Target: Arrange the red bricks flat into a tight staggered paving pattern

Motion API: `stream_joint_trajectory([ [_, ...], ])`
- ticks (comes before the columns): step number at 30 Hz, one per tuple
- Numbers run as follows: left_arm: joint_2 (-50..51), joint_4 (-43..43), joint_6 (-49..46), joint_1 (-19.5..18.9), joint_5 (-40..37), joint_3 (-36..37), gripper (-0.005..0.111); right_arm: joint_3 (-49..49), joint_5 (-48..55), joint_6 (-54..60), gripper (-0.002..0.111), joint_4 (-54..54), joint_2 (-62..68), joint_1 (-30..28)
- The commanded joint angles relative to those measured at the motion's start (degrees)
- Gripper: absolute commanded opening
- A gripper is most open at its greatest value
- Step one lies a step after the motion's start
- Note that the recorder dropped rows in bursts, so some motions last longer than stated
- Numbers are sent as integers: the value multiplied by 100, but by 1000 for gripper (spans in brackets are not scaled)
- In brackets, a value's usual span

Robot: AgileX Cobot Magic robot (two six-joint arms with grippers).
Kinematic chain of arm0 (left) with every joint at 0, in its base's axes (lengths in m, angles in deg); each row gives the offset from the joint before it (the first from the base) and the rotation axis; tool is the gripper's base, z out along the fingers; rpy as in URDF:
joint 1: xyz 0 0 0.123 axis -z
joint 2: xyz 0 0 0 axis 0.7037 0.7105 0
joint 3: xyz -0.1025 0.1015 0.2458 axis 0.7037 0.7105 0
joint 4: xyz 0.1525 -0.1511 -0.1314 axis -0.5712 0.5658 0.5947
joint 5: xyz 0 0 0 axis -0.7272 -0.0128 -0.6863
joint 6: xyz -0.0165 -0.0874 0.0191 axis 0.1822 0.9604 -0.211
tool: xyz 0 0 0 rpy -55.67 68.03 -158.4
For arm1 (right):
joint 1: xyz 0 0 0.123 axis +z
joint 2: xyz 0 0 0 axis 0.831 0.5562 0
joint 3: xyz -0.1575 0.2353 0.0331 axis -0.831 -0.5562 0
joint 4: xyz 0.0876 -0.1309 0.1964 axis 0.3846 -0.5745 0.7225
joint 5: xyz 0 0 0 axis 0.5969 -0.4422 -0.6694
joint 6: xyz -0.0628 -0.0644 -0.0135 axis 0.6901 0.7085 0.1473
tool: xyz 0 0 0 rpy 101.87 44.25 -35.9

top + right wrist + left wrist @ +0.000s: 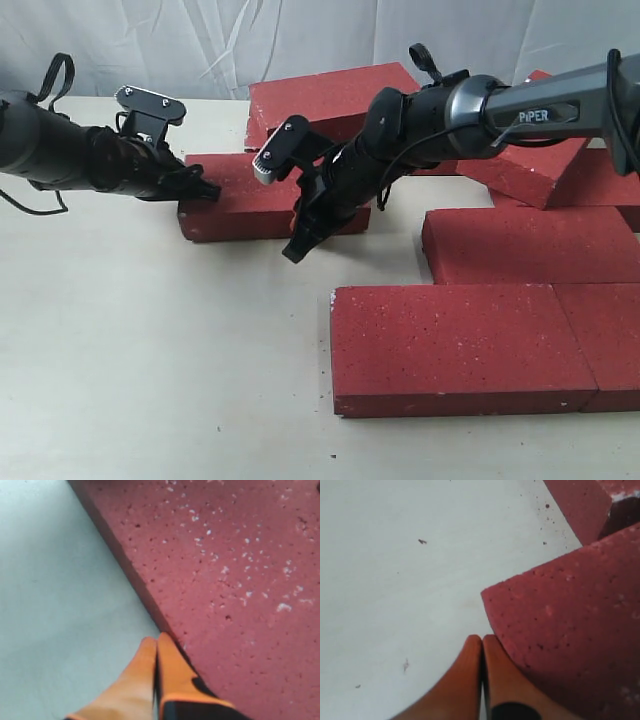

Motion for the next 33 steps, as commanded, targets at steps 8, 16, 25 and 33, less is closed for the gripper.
stream_joint_trajectory([
  [8, 371, -43, 6, 144, 30, -369, 0, 30, -207, -71, -1, -142, -5, -30],
  [16, 394, -78, 6, 144, 52, -404, 0, 30, -229, -1200, -1, -1470, -5, -30],
  [25, 250, -197, 6, 134, -195, -404, 0, 43, 390, -1357, -1, -1724, -275, -30],
  [33, -209, -294, -16, -109, -965, -404, 0, 43, 1083, -1382, -1, -1671, -596, -30],
])
